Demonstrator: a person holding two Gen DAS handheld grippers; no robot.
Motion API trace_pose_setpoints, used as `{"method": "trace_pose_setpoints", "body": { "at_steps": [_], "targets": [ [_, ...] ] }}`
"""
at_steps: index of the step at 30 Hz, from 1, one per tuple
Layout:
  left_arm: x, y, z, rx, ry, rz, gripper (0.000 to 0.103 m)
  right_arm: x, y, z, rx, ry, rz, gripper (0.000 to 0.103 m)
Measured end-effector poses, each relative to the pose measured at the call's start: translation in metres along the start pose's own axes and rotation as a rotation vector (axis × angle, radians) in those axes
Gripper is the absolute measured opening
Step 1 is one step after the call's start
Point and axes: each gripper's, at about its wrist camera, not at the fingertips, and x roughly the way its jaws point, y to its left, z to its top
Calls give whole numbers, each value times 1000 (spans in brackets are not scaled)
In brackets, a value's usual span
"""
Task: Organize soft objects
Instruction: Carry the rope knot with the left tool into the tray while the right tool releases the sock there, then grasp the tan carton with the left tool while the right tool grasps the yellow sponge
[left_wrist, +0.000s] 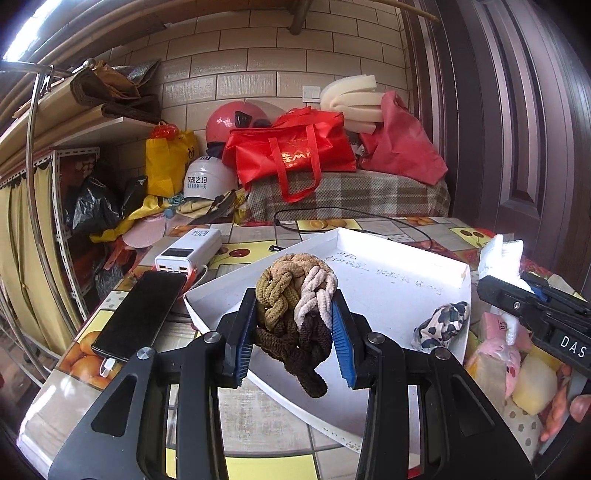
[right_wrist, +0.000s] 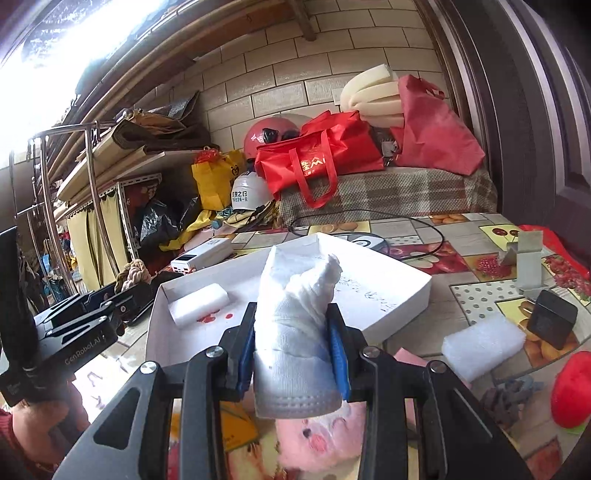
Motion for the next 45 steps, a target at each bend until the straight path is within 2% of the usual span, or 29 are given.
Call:
{"method": "trace_pose_setpoints", "body": {
  "at_steps": [8,17,24,27,28,29,30,31,32,34,36,45],
  "targets": [
    [33,1,8,-33,72,11,37,44,-4,13,44,39,-32,34],
    [58,11,9,-89,175,-7,37,73,18,19,-58,85,-37,35],
    [58,8,9,-71,178,1,37,75,23,20,-89,92,-50,37],
    [58,6,10,-60,180,9,41,77,24,20,-95,97,-48,37],
    [58,7,10,-61,180,13,44,77,26,20,-97,98,-48,42],
    [58,8,10,-65,180,28,51,77,27,20,-100,99,-45,55],
    [58,8,9,-70,180,47,56,78,27,20,-104,98,-41,63],
    [58,10,9,-79,179,67,72,76,27,20,-109,91,-44,78],
    [59,14,9,-98,182,88,87,75,29,20,-118,82,-47,87],
    [59,24,8,-144,188,92,102,72,31,20,-127,63,-56,90],
    [58,30,7,-171,185,86,103,71,29,20,-118,55,-62,103],
    [55,26,8,-170,178,96,103,69,33,19,-138,29,-74,103]
  ]
}}
